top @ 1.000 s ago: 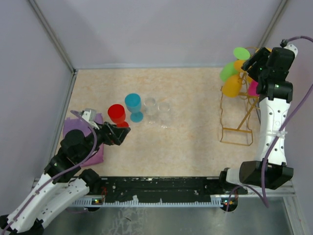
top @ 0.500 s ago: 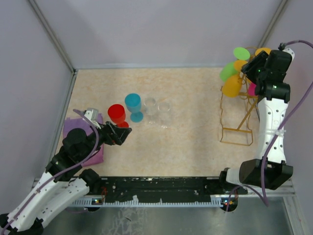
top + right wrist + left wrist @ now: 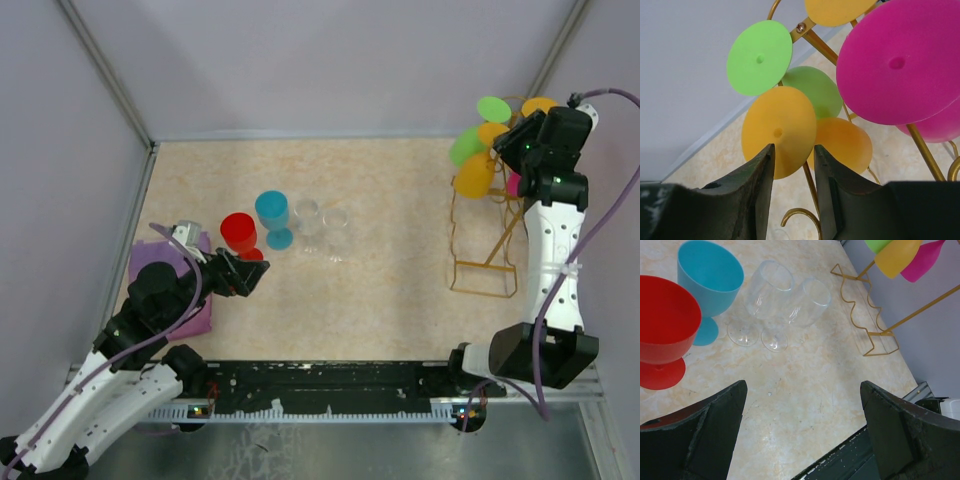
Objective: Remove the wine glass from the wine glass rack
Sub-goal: Pick up the wine glass from the wine rack.
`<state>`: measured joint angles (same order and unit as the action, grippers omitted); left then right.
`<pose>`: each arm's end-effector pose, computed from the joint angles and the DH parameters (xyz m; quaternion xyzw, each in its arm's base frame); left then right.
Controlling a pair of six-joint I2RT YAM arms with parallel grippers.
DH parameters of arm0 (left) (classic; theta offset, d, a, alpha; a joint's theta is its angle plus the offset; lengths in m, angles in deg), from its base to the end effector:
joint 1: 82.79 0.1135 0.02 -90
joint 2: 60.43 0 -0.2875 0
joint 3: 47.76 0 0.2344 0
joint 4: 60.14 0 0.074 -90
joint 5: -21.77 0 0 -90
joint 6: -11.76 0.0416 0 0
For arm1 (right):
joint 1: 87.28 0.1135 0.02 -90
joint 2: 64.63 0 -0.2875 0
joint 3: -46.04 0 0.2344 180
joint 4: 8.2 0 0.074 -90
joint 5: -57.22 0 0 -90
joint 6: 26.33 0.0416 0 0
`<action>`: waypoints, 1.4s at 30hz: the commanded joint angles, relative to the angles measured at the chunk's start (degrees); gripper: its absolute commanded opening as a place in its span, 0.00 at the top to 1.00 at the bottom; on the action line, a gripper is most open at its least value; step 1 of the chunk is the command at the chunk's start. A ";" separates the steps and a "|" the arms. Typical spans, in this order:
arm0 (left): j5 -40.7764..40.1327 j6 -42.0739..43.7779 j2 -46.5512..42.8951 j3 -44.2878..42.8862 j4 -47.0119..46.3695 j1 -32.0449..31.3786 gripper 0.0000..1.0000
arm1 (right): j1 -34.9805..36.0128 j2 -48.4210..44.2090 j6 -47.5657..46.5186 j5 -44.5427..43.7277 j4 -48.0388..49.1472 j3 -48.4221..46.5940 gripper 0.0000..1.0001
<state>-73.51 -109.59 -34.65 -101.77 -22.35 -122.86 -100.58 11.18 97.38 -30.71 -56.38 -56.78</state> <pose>0.0648 -0.0495 0.3302 0.0283 0.7628 -0.3479 0.5443 0.2593 -0.0598 0.4569 0.3196 0.7605 0.1148 0.5535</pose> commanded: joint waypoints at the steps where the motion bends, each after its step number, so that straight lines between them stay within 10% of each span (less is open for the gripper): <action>1: 0.24 -0.60 0.34 -0.18 -0.11 0.17 0.00 | -0.50 -2.51 2.69 -0.41 4.71 1.13 0.64; 42: -2.32 -1.15 1.23 0.05 1.01 0.17 0.00 | -0.45 -9.99 13.67 0.96 19.53 11.81 0.97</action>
<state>-74.93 -110.22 -32.83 -101.77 -22.00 -122.86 -100.58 3.38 108.09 -31.17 -42.15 -44.54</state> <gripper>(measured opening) 0.997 0.039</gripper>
